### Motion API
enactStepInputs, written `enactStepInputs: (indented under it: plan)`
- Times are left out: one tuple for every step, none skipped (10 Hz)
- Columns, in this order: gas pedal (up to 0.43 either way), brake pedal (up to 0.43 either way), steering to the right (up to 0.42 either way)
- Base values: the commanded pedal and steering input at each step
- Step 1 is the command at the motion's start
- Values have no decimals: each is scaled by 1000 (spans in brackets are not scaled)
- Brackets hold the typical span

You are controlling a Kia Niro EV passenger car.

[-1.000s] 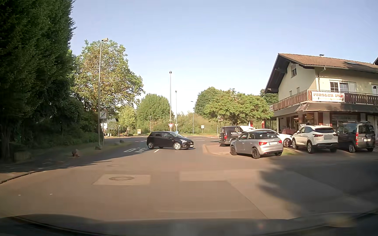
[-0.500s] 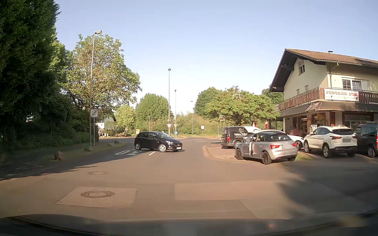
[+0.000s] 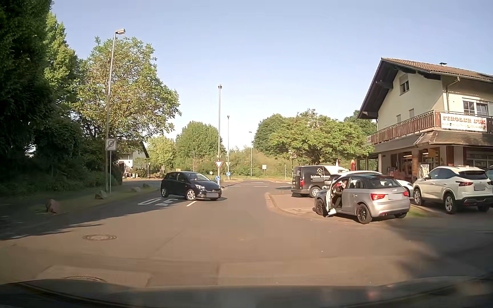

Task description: Follow the waypoints while adhering to traffic rules and regulations

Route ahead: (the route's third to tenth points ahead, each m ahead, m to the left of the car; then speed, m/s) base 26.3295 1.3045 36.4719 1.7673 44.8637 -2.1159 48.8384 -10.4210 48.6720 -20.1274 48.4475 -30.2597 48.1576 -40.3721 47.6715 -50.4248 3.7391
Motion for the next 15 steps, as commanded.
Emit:
enactStepInputs:
  plan:
    - [0,0,2]
    - [0,0,-1]
    - [0,0,-7]
    - [0,0,-14]
    - [0,0,-23]
    - [0,0,-34]
    - [0,0,-41]
    - [79,0,-44]
    - [189,0,-47]
    - [209,6,-50]
    - [220,6,-50]
    - [220,0,-50]
    - [220,0,-46]
    - [220,0,-44]
    - [228,6,-38]
